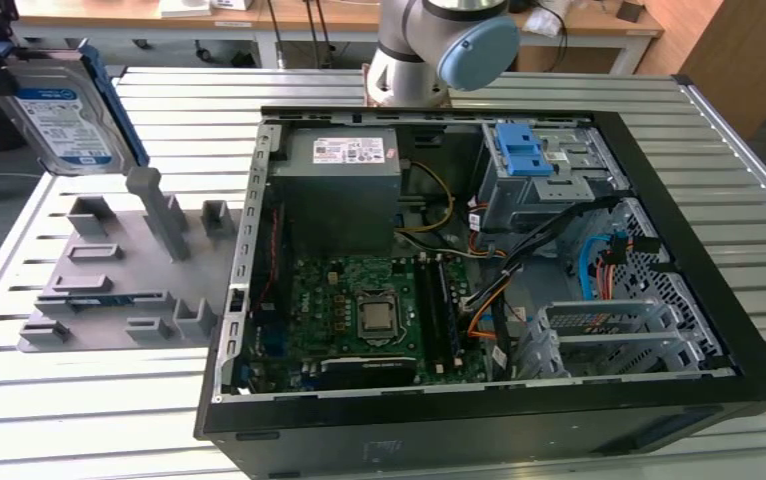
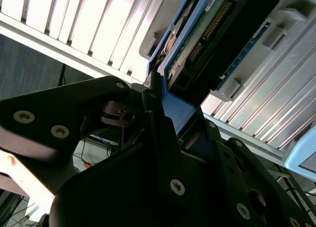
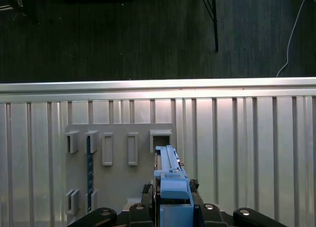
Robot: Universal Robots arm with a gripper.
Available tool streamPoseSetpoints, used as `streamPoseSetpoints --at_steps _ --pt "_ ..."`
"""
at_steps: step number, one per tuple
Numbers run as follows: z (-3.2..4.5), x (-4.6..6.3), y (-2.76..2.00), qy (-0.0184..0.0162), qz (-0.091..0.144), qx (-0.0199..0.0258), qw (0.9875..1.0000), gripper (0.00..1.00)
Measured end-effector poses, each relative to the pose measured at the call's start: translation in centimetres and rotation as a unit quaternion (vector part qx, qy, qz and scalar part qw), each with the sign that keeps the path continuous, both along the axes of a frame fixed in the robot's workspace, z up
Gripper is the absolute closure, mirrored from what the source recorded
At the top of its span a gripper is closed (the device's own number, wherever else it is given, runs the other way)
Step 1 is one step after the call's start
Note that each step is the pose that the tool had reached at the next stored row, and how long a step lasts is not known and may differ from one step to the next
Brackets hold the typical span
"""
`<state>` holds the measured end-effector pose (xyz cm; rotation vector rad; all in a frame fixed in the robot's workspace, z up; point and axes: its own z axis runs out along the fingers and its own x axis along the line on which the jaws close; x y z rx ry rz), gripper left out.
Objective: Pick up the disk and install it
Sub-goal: 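Pick up the disk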
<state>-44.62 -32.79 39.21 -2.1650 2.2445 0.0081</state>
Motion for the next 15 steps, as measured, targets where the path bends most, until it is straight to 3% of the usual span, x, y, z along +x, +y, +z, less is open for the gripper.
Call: streamPoseSetpoints --at_steps 15 --pt "0.78 -0.01 0.00 -0.0004 0.000 0.0000 1.0000 0.64"
